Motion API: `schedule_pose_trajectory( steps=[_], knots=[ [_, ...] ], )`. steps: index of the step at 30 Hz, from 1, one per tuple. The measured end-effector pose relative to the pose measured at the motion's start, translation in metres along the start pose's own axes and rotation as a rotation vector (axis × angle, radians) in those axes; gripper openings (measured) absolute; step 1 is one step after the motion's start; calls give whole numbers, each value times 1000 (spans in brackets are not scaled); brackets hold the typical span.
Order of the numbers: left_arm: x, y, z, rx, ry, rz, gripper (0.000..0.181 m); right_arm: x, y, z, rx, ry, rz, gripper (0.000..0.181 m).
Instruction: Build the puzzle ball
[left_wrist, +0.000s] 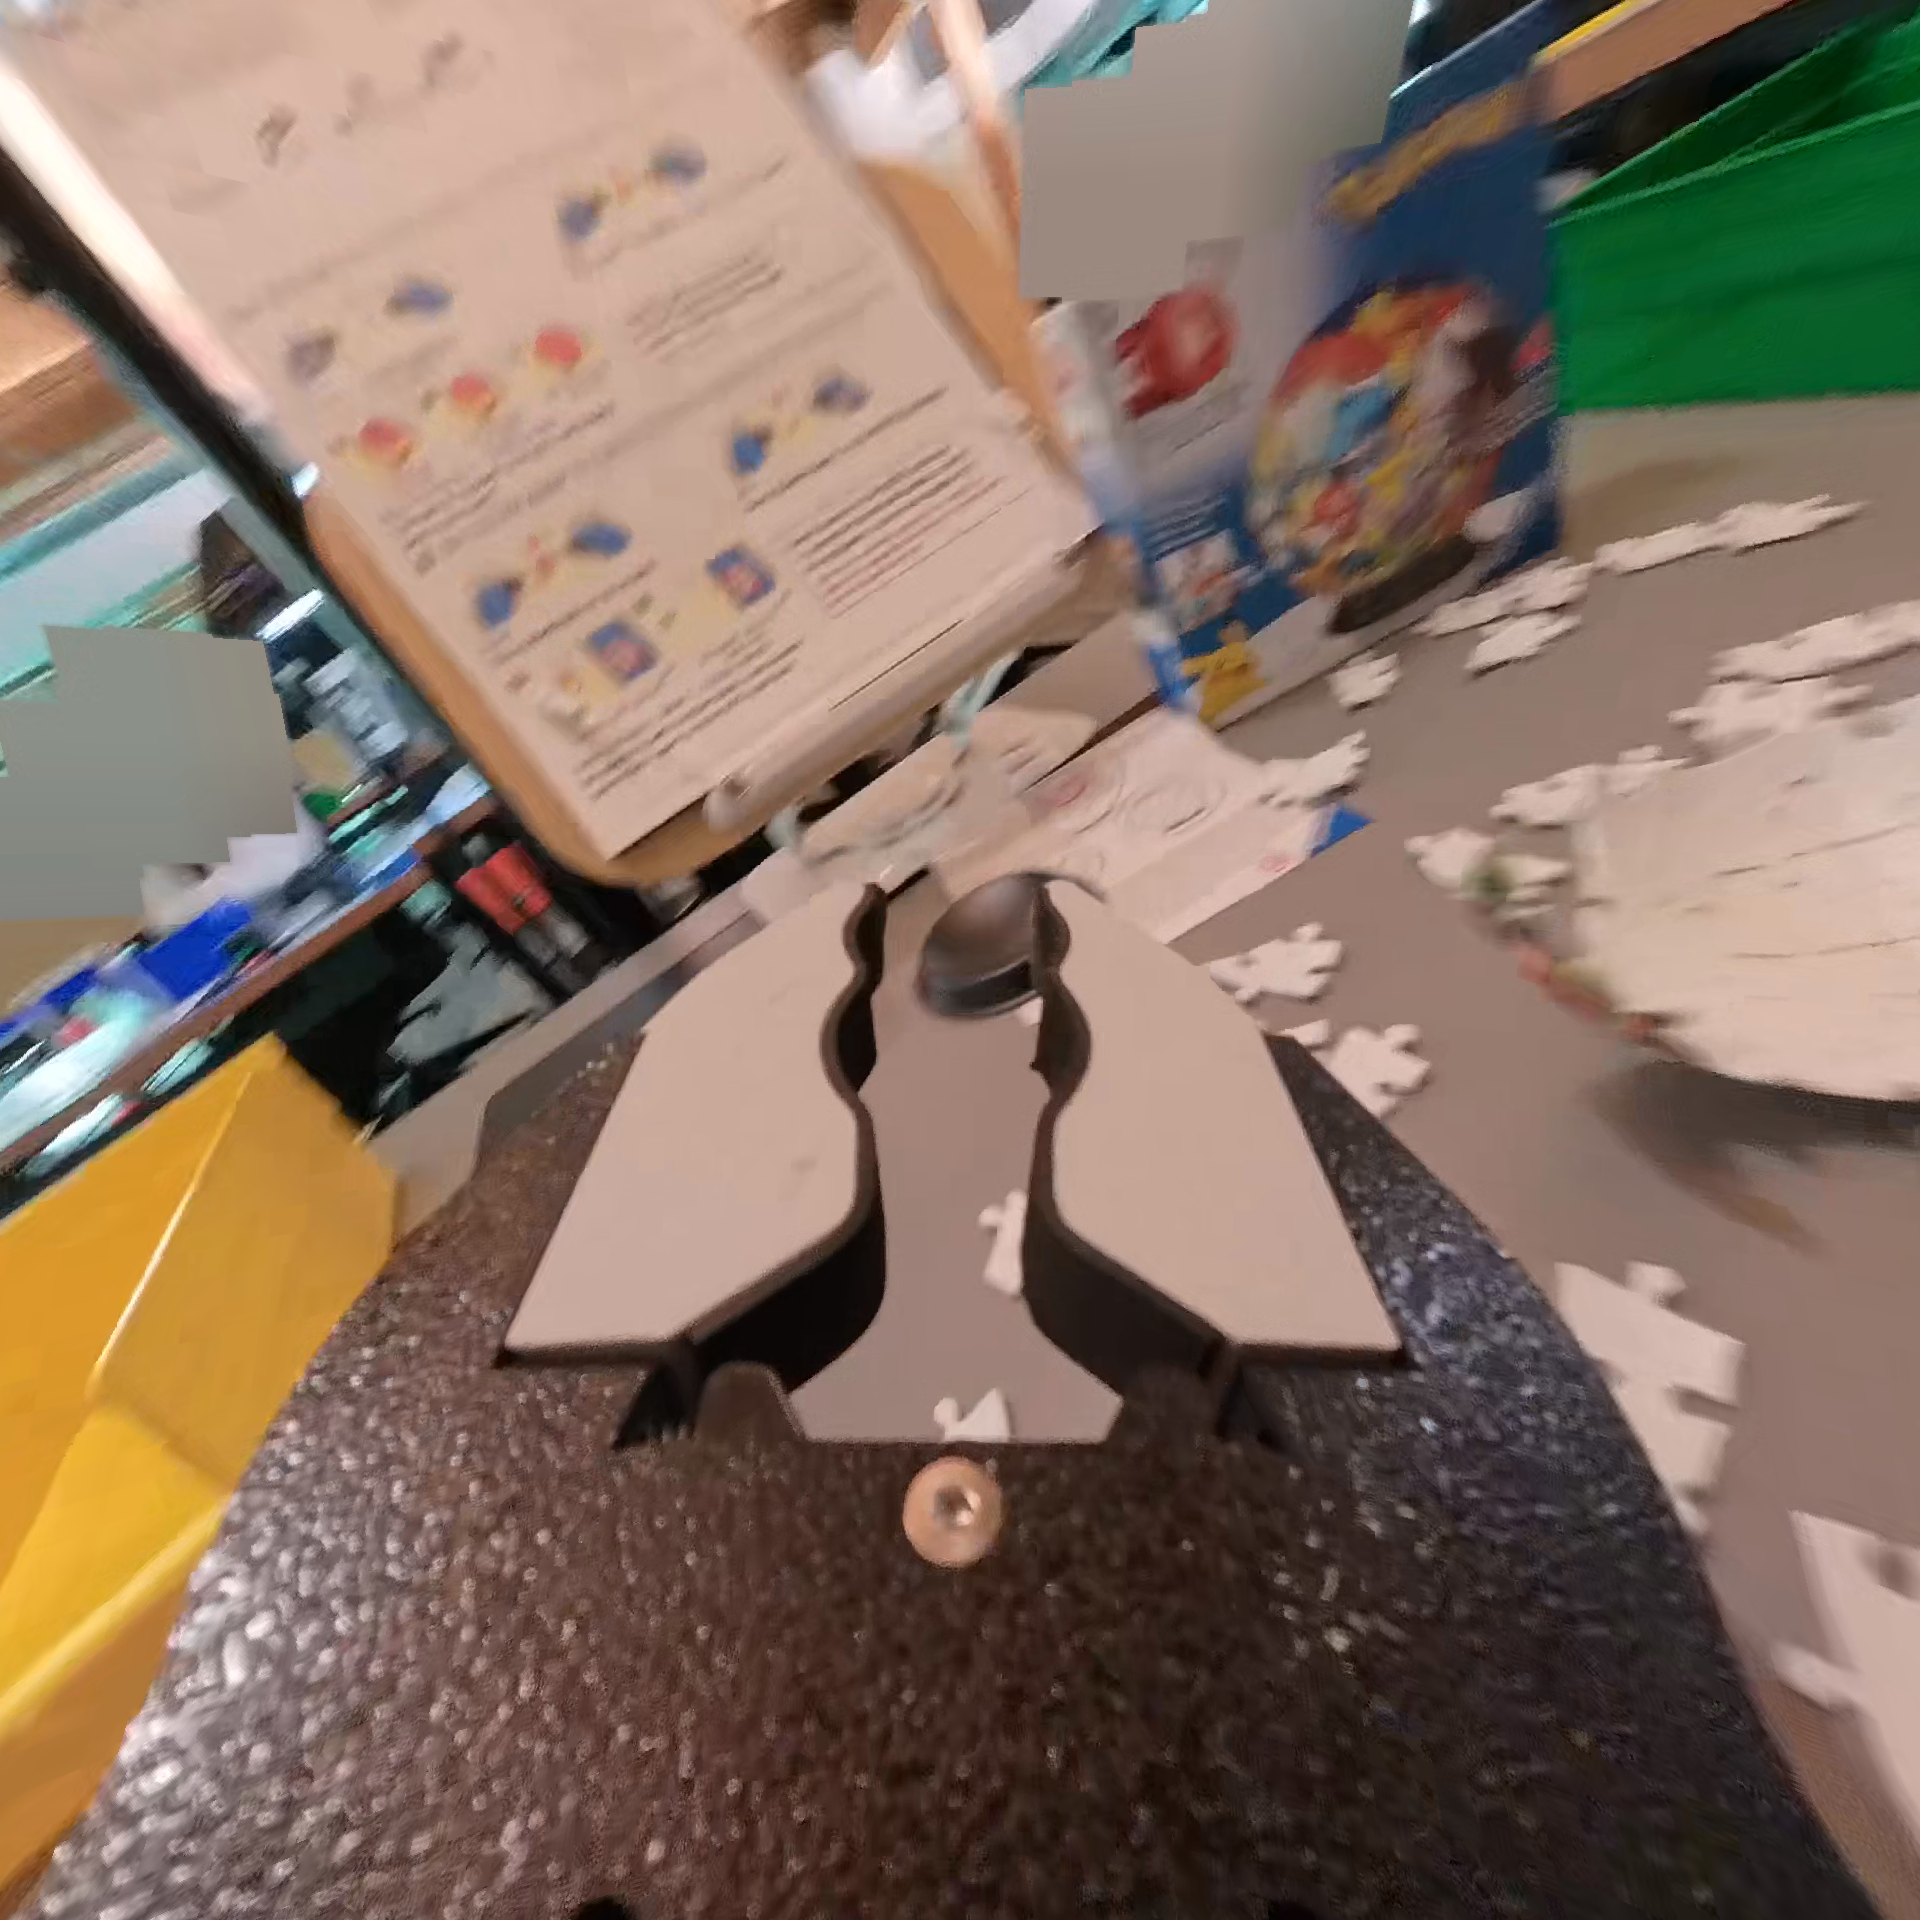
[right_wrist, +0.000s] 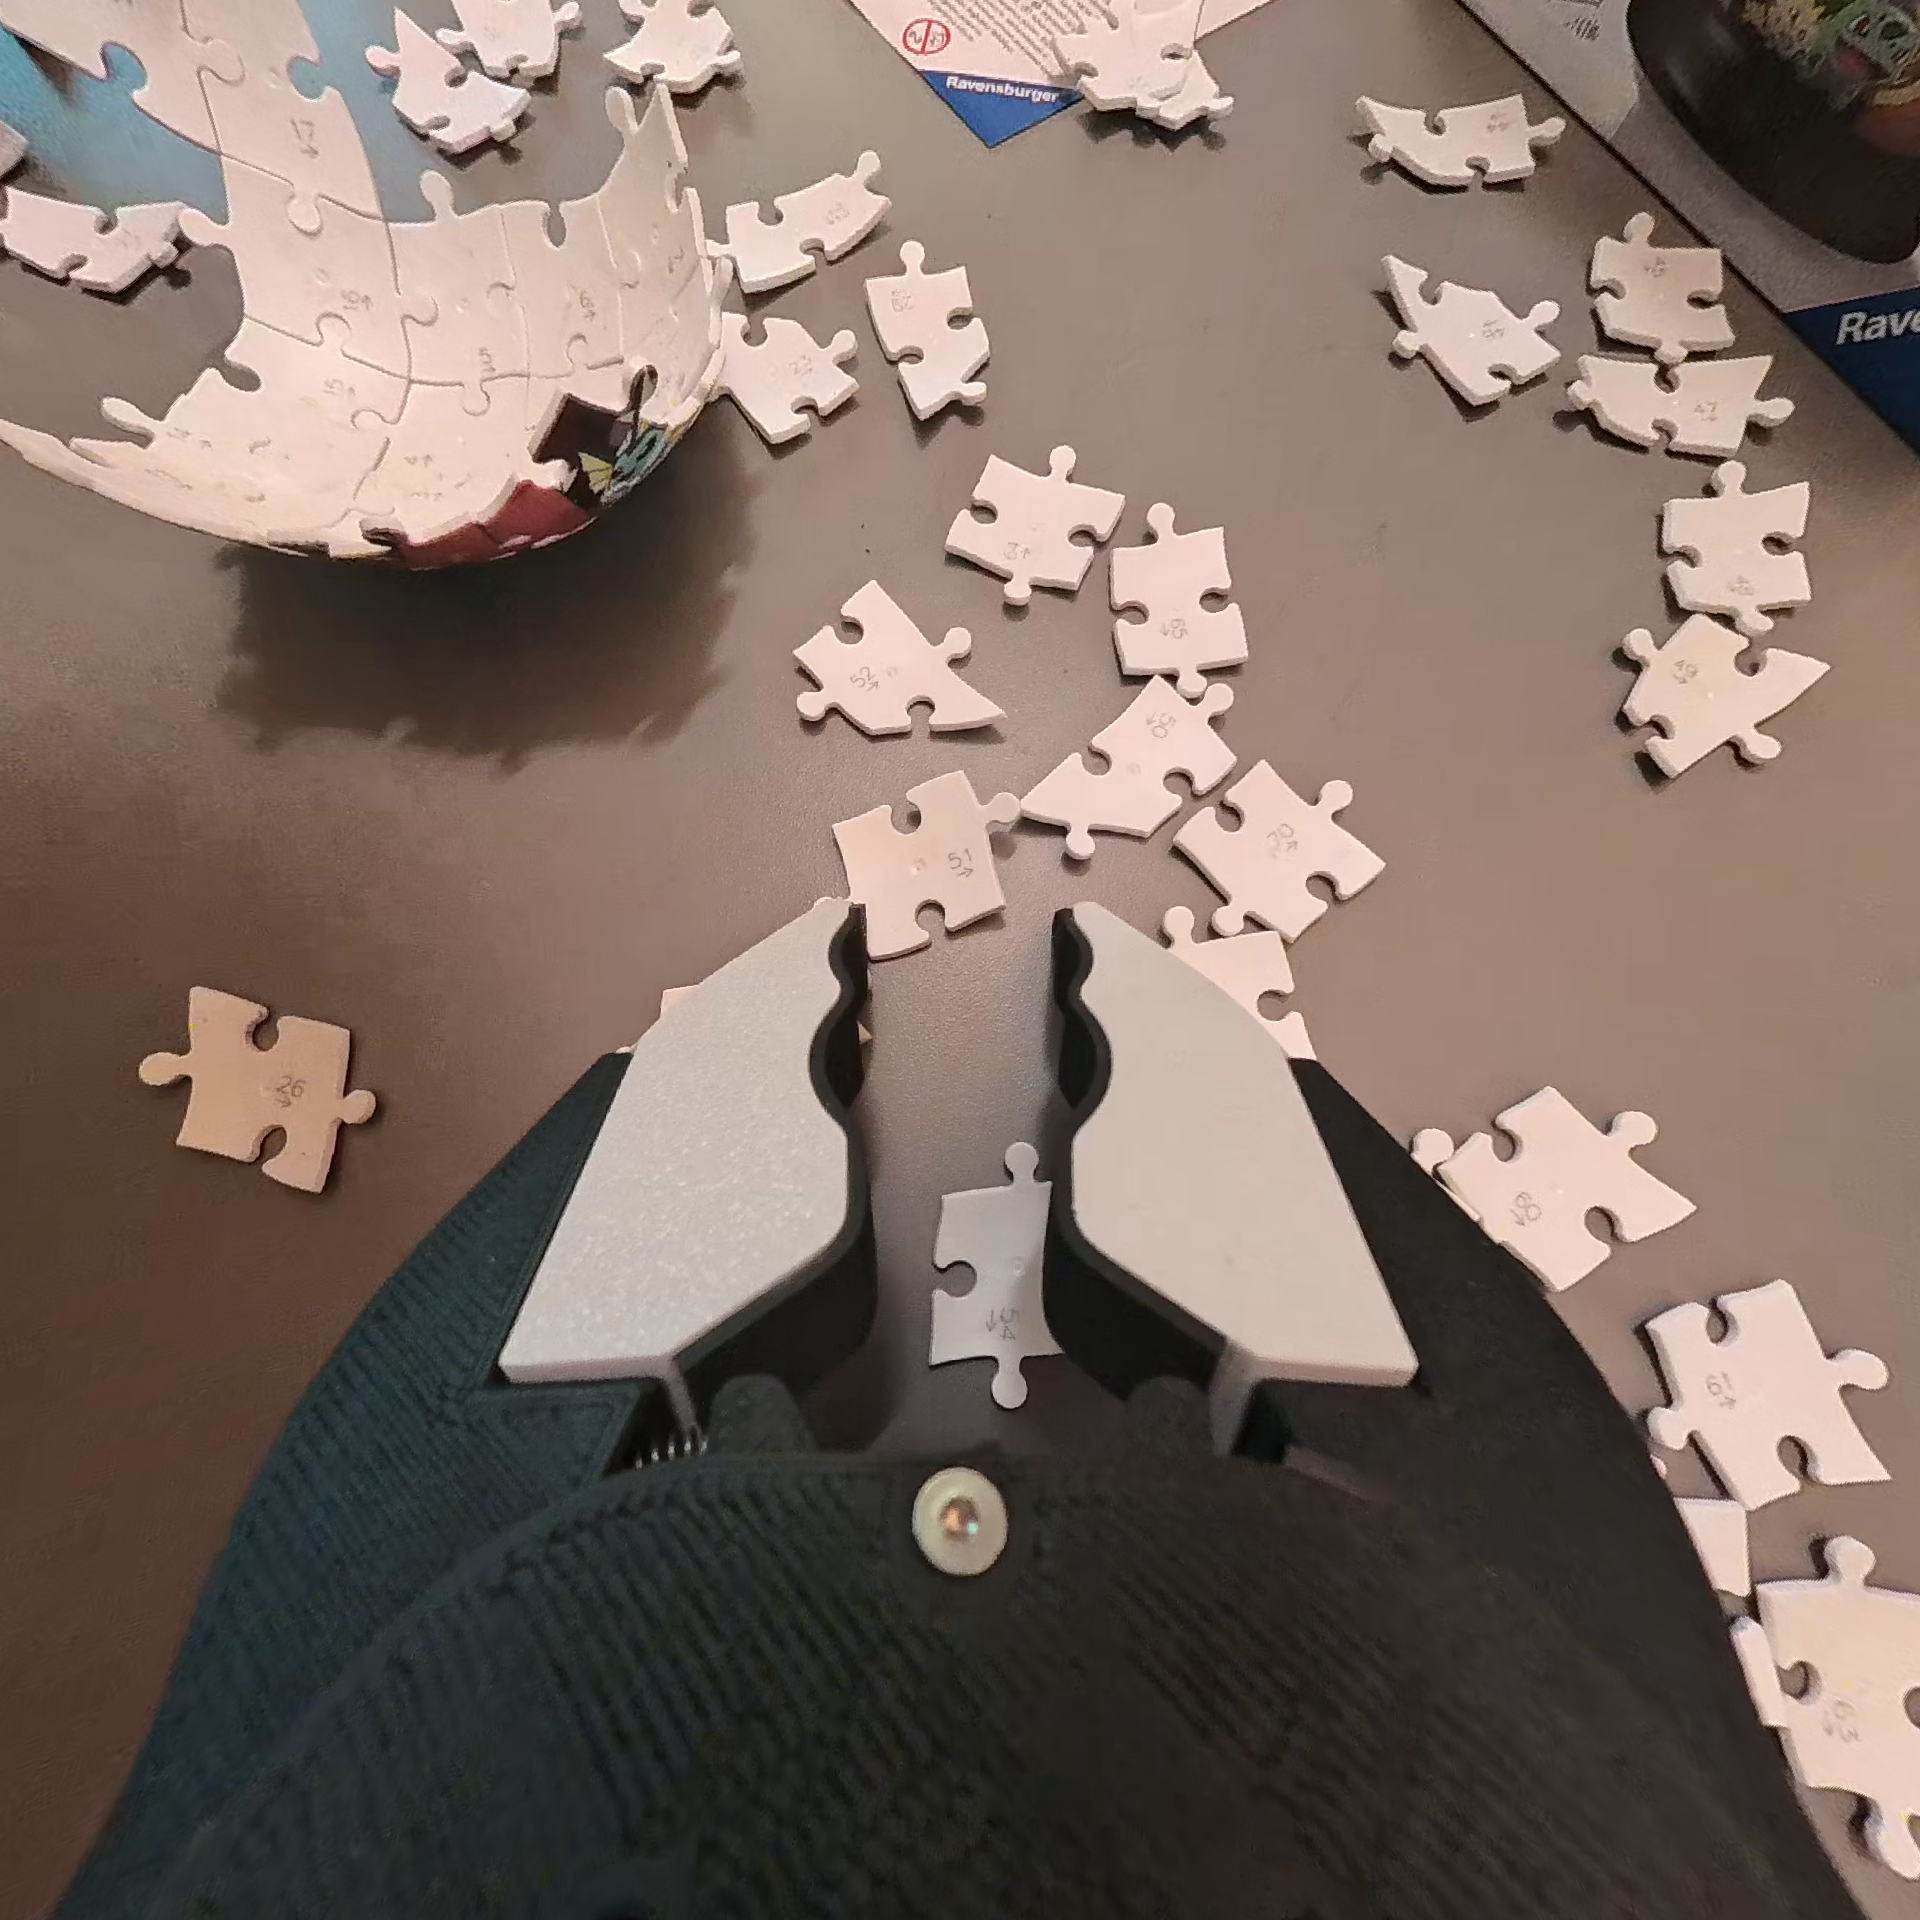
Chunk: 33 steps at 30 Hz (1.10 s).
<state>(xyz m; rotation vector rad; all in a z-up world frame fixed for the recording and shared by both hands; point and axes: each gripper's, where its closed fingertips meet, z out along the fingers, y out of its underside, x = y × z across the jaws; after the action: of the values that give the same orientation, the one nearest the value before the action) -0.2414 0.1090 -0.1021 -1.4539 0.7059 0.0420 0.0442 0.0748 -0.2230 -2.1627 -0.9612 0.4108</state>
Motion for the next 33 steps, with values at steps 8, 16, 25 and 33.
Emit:
schedule_pose_trajectory(
  steps=[8,16,25,33],
  knots=[
    [161,-12,-39,-80,716,303,30,-1,0,0,2,0,-7,34],
    [202,22,-15,-179,782,519,30,-1,0,0,2,-3,-7,33],
    [202,20,-4,-174,771,527,14,-1,0,0,1,-5,-5,33],
    [202,20,-2,-167,768,522,4,-1,0,0,1,-5,-5,33]
  ],
)
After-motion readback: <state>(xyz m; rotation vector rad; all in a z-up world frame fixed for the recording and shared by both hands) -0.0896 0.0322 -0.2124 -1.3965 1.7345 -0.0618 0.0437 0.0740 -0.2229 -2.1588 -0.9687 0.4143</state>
